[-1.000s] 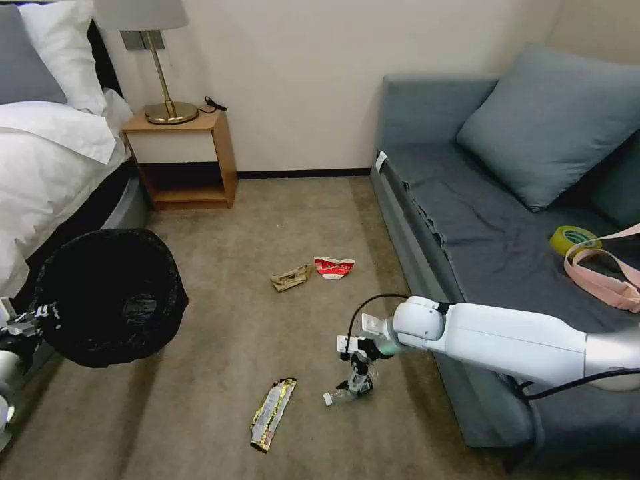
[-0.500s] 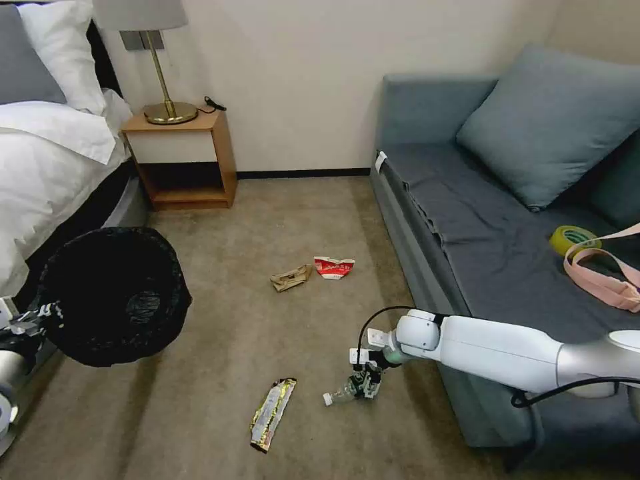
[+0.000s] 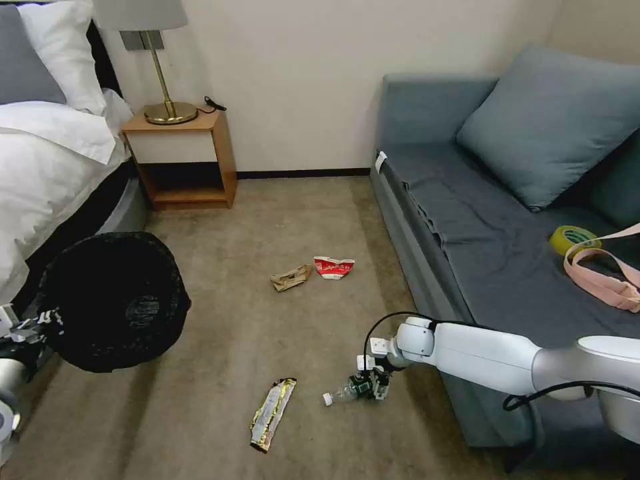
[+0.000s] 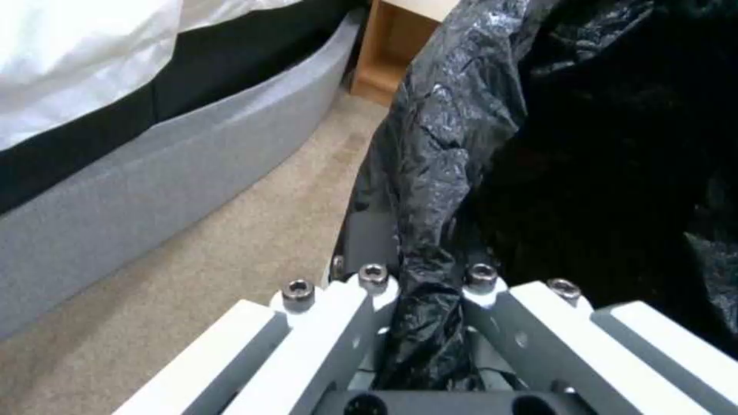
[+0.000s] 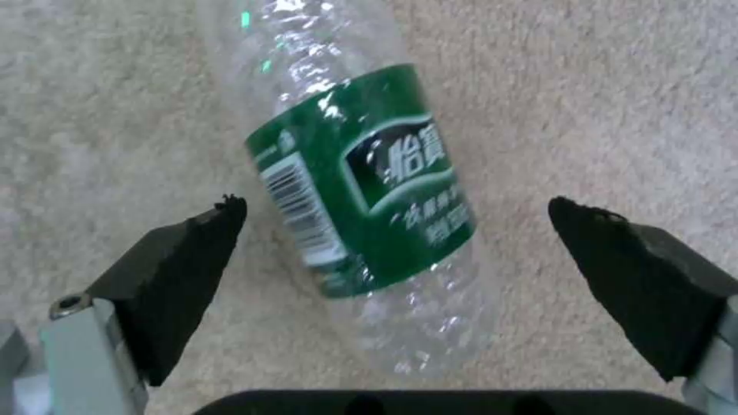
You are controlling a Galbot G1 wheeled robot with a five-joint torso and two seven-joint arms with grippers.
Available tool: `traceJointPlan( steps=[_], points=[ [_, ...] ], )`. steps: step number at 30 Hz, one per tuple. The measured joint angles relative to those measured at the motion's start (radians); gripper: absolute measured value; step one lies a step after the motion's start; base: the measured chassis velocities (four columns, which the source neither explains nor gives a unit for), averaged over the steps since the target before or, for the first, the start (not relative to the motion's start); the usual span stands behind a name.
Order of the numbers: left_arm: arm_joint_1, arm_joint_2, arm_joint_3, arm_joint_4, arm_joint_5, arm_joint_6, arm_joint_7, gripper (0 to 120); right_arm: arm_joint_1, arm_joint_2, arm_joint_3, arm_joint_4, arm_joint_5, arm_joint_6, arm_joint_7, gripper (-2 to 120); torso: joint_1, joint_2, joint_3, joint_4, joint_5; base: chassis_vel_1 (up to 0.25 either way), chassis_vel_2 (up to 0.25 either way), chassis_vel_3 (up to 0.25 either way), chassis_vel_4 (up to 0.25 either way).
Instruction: Pick up the trash bin, then pick up the garbage on the floor and place it into the trash bin.
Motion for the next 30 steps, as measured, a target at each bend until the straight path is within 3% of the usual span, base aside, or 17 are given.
traceJointPlan(
  steps=[10, 20, 30],
  points=[
    [-0.002, 0.004, -0.003, 0.016, 0.002, -0.004, 0.004, 2, -0.014, 0.080, -0.006, -0.083, -0.038, 0.029, -0.007, 100, 0.000, 0.000, 0.000, 0.0001, 0.0000, 0.000, 0.000, 0.000, 0.000],
    [-0.004, 0.009, -0.008, 0.036, 0.002, -0.010, 0.009, 2, -0.019, 0.090, -0.023, -0.106, -0.057, 0.047, -0.031, 97, 0.000, 0.000, 0.000, 0.0000, -0.0001, 0.000, 0.000, 0.000, 0.000],
    [-0.017, 0.008, 0.014, 0.044, 0.010, -0.012, 0.009, 2, -0.038, 0.094, 0.005, -0.127, -0.089, 0.070, -0.043, 57, 0.000, 0.000, 0.000, 0.0000, 0.0000, 0.000, 0.000, 0.000, 0.000]
  ],
)
